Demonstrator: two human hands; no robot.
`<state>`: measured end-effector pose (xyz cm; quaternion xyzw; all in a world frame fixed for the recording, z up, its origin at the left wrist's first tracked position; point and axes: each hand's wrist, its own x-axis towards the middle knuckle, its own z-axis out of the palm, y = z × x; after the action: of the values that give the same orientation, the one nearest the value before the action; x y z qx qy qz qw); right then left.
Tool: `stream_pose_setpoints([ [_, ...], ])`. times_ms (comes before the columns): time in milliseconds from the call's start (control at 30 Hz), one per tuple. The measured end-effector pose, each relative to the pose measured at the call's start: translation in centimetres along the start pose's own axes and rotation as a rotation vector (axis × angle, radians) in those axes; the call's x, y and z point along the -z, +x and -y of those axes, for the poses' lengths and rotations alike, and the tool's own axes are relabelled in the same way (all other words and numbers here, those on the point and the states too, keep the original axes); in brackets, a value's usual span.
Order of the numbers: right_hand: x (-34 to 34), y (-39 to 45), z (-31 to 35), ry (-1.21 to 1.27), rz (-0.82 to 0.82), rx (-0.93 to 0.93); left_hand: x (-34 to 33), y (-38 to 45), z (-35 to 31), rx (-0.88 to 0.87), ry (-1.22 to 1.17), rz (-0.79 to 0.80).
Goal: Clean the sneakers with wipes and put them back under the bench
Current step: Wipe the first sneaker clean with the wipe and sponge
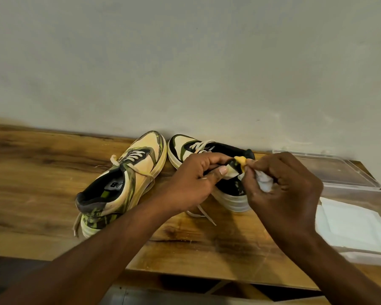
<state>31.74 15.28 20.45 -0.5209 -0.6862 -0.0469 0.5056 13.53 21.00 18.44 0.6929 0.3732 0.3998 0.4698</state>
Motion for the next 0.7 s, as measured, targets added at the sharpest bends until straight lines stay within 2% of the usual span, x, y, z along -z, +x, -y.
stream_pose_setpoints([
  [133, -0.4, -0.1, 0.1, 0.004, -0.044, -0.025, -0.9, 0.2, 0.1, -0.022, 0.038, -0.071],
  [300, -1.8, -1.0, 1.0, -0.118, 0.099, 0.138, -1.6, -0.1, 0.2, -0.064, 0.065, -0.045],
  [433, 0.0, 1.0, -0.8, -0.091, -0.038, 0.019, -1.4, 0.3, 0.3, -0.044, 0.047, -0.081],
  [500, 0.2, 1.1, -1.1, -0.072, -0.057, -0.037, -1.5, 0.1, 0.3, -0.039, 0.055, -0.096],
  [700, -0.7, 0.0, 0.1, -0.039, -0.016, 0.086, -1.5, -0.1, 0.3, -0.032, 0.070, -0.140],
])
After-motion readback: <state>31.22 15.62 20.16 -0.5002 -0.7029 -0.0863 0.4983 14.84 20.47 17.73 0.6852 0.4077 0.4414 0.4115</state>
